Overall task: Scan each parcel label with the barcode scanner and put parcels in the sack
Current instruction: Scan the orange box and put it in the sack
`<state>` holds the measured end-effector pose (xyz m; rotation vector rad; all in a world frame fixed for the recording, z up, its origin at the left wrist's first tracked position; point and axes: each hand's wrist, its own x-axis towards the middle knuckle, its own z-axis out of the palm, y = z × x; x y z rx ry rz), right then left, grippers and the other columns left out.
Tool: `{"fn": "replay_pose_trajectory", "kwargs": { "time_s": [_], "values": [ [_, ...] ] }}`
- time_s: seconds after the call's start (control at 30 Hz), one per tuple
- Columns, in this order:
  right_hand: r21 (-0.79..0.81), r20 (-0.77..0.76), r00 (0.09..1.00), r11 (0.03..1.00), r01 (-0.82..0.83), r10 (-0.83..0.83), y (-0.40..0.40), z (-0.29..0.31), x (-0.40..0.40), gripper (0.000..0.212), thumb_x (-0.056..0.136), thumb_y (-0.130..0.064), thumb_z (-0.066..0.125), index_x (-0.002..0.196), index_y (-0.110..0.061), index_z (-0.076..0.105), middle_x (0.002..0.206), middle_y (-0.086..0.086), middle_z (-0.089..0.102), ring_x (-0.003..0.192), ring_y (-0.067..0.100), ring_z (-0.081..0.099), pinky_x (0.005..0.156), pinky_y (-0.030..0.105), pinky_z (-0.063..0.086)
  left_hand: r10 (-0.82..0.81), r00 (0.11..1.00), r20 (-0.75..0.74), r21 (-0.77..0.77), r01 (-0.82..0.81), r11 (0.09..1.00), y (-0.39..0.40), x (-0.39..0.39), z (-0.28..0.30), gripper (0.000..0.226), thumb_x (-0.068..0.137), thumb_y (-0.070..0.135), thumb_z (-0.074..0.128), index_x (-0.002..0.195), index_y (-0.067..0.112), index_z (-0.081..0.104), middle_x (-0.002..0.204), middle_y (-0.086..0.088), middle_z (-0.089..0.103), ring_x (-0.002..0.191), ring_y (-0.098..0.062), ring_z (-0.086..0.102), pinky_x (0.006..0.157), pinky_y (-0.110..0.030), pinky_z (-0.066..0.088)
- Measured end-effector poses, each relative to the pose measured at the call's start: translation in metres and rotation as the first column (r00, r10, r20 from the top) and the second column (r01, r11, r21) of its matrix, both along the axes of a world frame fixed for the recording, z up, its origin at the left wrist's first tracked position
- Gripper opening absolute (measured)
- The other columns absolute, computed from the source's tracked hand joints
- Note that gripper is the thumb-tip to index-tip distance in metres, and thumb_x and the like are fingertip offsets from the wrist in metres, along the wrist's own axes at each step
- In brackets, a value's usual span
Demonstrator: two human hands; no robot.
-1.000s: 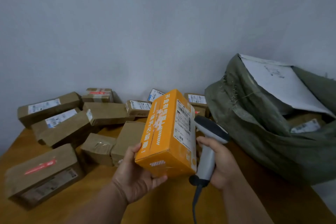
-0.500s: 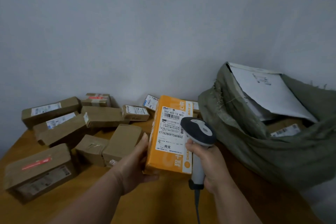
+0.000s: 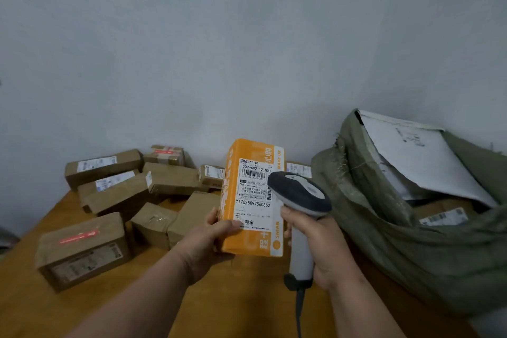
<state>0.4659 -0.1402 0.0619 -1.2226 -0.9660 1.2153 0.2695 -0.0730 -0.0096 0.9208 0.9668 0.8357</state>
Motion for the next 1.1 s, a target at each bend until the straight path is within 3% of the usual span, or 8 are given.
{"fn": "replay_pose_trajectory", "kwargs": {
  "time_s": [0.1, 0.33, 0.47, 0.67, 0.8, 0.9, 1.03, 1.1],
  "values": [
    [-0.004, 0.017, 1.000, 1.000, -0.016, 0.016, -0.001, 0.002, -0.005, 0.021, 0.083, -0.019, 0.074, 0.102, -0.012, 0.072, 0.084, 0.001, 0.077, 0.075, 0.017, 0.070, 0.067, 0.031, 0.052, -0.015, 1.000, 0.006, 0.019, 0.015, 1.000, -0.003, -0.002, 0.000, 0.078, 0.060, 0.030, 0.085, 0.130, 0.034, 0.052, 0.117, -0.006, 0.072, 0.113, -0.031, 0.066, 0.095, -0.048, 0.055],
    [-0.030, 0.055, 0.998, 0.999, -0.015, 0.016, -0.003, 0.006, -0.011, 0.010, 0.084, -0.019, 0.074, 0.093, -0.016, 0.071, 0.069, -0.010, 0.071, 0.075, 0.016, 0.061, 0.067, 0.031, 0.048, -0.020, 0.999, 0.035, 0.034, 0.019, 0.999, -0.002, -0.001, 0.000, 0.087, 0.059, 0.033, 0.086, 0.138, 0.031, 0.049, 0.122, -0.005, 0.070, 0.115, -0.029, 0.065, 0.094, -0.047, 0.056],
    [-0.043, 0.054, 0.998, 0.999, -0.023, 0.025, -0.007, 0.008, -0.011, 0.021, 0.084, -0.019, 0.073, 0.105, -0.016, 0.071, 0.093, 0.000, 0.078, 0.094, 0.027, 0.072, 0.084, 0.045, 0.056, -0.026, 0.999, 0.033, 0.053, 0.024, 0.998, -0.006, -0.001, 0.000, 0.088, 0.056, 0.034, 0.087, 0.135, 0.032, 0.051, 0.118, -0.004, 0.072, 0.110, -0.027, 0.068, 0.082, -0.037, 0.059],
    [-0.044, 0.046, 0.999, 0.999, -0.018, 0.020, -0.011, 0.010, -0.008, 0.018, 0.086, -0.016, 0.071, 0.103, -0.016, 0.072, 0.095, 0.006, 0.078, 0.094, 0.029, 0.073, 0.095, 0.055, 0.054, -0.023, 0.999, 0.041, 0.043, 0.021, 0.999, -0.008, 0.001, -0.006, 0.077, 0.064, 0.028, 0.083, 0.134, 0.032, 0.050, 0.116, -0.004, 0.073, 0.105, -0.025, 0.071, 0.081, -0.038, 0.059],
    [-0.046, 0.043, 0.999, 0.999, -0.022, 0.024, -0.012, 0.011, -0.006, 0.016, 0.086, -0.015, 0.070, 0.102, -0.017, 0.071, 0.094, 0.005, 0.078, 0.090, 0.026, 0.074, 0.088, 0.049, 0.057, -0.011, 0.999, 0.041, 0.030, 0.009, 0.999, -0.005, 0.002, -0.008, 0.081, 0.063, 0.029, 0.084, 0.136, 0.032, 0.048, 0.117, -0.004, 0.073, 0.106, -0.025, 0.071, 0.078, -0.036, 0.059],
    [-0.042, 0.039, 0.999, 0.999, -0.027, 0.028, -0.012, 0.011, -0.004, 0.016, 0.085, -0.014, 0.071, 0.101, -0.016, 0.070, 0.084, -0.001, 0.077, 0.075, 0.012, 0.073, 0.069, 0.034, 0.055, 0.011, 0.998, 0.055, 0.019, -0.013, 1.000, -0.003, 0.004, -0.009, 0.079, 0.063, 0.027, 0.083, 0.134, 0.033, 0.049, 0.113, -0.003, 0.074, 0.104, -0.024, 0.071, 0.073, -0.034, 0.059],
    [-0.054, 0.006, 0.999, 0.997, -0.050, 0.050, -0.011, 0.013, 0.000, 0.021, 0.085, -0.014, 0.070, 0.106, -0.011, 0.071, 0.084, 0.001, 0.077, 0.072, 0.011, 0.072, 0.065, 0.029, 0.054, 0.041, 0.998, 0.047, -0.004, -0.041, 0.999, 0.001, 0.004, -0.013, 0.083, 0.062, 0.027, 0.085, 0.137, 0.034, 0.048, 0.115, -0.003, 0.073, 0.108, -0.027, 0.069, 0.078, -0.038, 0.059],
    [-0.049, -0.008, 0.998, 0.997, -0.058, 0.058, -0.011, 0.013, 0.001, 0.016, 0.086, -0.012, 0.069, 0.102, -0.009, 0.071, 0.073, -0.002, 0.075, 0.062, 0.006, 0.069, 0.057, 0.022, 0.050, 0.046, 0.998, 0.047, -0.014, -0.045, 0.999, 0.002, 0.003, -0.014, 0.083, 0.064, 0.027, 0.086, 0.137, 0.033, 0.048, 0.116, -0.004, 0.073, 0.109, -0.027, 0.069, 0.080, -0.039, 0.059]
  ]
}}
